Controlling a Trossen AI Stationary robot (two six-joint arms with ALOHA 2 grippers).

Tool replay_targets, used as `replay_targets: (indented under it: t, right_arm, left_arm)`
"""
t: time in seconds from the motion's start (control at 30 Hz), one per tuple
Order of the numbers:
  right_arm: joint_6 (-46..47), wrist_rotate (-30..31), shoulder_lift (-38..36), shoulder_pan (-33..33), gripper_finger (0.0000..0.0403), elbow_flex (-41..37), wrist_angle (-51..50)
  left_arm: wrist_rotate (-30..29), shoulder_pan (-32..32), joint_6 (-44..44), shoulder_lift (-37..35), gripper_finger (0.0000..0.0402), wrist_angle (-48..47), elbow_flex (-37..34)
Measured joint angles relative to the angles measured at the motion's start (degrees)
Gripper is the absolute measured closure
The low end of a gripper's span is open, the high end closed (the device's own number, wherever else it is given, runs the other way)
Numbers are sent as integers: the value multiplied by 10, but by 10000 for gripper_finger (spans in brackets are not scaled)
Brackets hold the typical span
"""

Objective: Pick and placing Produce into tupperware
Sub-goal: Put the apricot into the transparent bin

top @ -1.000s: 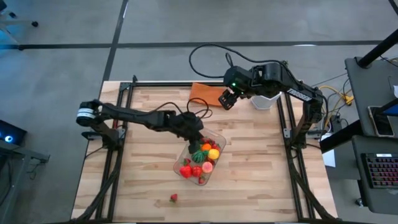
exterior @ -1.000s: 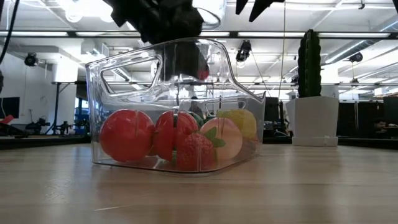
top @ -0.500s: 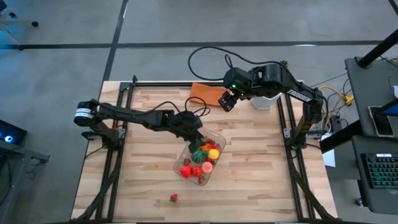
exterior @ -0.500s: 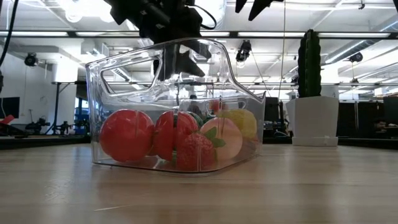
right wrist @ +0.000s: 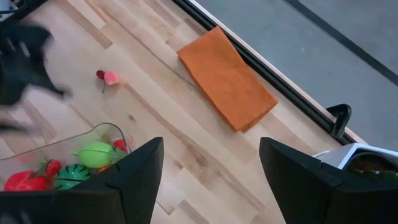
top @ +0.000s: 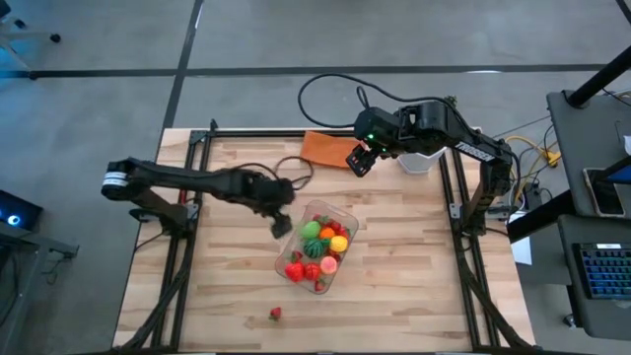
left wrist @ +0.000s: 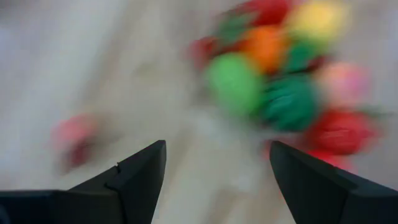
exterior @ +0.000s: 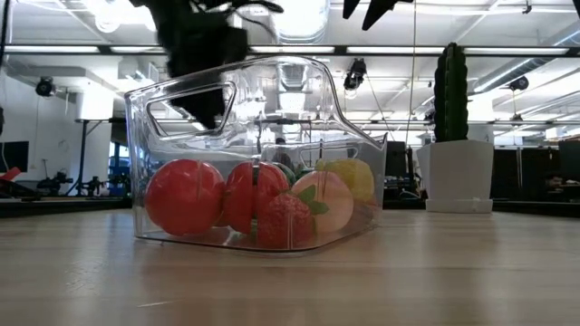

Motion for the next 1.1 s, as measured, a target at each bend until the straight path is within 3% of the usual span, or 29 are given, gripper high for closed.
replay_targets:
  t: [0.1, 0.2, 0.37, 0.53, 0.67, 0.93, 1.1]
  right_arm:
    - [0, 0, 0, 0, 145, 0, 0]
    - [0, 0, 0, 0, 145, 0, 2]
    - [0, 0, 0, 0, 145, 0, 9]
    - [0, 0, 1, 0, 145, 0, 21]
    - [0, 0, 1, 0, 145, 0, 24]
    - [7, 0, 1, 0, 145, -1, 20]
    - [9, 0, 1, 0, 145, -3, 20]
  left_arm:
    - [-111, 0, -27, -41, 130, -96, 0]
    - [-159, 7, -47, -76, 130, -158, -13]
    - [-121, 46, -83, -100, 130, -145, -66]
    - [-117, 103, -140, -76, 130, -82, -98]
    - [-112, 131, -108, -36, 130, -8, -103]
    - [-84, 155, -34, 70, 130, 3, -88]
    - [-79, 155, -31, 110, 130, 20, -88]
